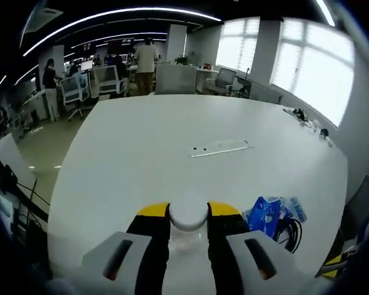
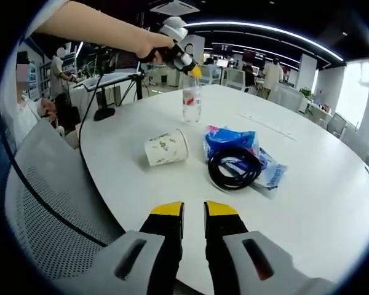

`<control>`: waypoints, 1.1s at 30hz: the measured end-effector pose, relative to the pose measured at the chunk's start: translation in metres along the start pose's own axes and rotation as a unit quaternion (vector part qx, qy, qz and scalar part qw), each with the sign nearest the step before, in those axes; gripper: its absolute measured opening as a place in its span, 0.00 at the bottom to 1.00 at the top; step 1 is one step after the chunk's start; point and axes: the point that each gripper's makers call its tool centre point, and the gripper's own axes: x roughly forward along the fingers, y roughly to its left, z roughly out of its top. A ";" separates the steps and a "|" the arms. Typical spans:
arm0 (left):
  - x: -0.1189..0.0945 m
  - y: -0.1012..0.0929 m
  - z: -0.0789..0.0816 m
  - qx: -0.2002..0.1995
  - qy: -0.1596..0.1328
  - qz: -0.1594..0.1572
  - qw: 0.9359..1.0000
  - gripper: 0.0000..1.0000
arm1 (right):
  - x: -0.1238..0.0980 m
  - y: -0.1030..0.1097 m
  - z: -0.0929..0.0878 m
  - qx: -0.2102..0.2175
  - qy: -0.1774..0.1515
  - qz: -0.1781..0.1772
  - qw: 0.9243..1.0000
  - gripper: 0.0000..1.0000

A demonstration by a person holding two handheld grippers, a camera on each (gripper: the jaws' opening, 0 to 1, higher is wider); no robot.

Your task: Arrange the tabletop items into an orderly group along one side of the table until the central work area is clear of visible clutter.

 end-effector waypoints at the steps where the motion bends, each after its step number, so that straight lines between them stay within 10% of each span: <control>1: -0.001 0.002 -0.002 0.001 0.010 0.003 1.000 0.21 | 0.000 0.000 0.000 0.000 0.001 0.000 1.000 0.10; 30: 0.011 0.000 0.006 0.041 0.003 -0.010 0.999 0.22 | 0.003 0.005 -0.008 -0.018 0.021 0.009 1.000 0.11; 33: 0.007 -0.004 0.014 0.031 -0.024 -0.013 0.999 0.34 | 0.003 0.004 -0.009 -0.022 0.023 0.007 0.999 0.11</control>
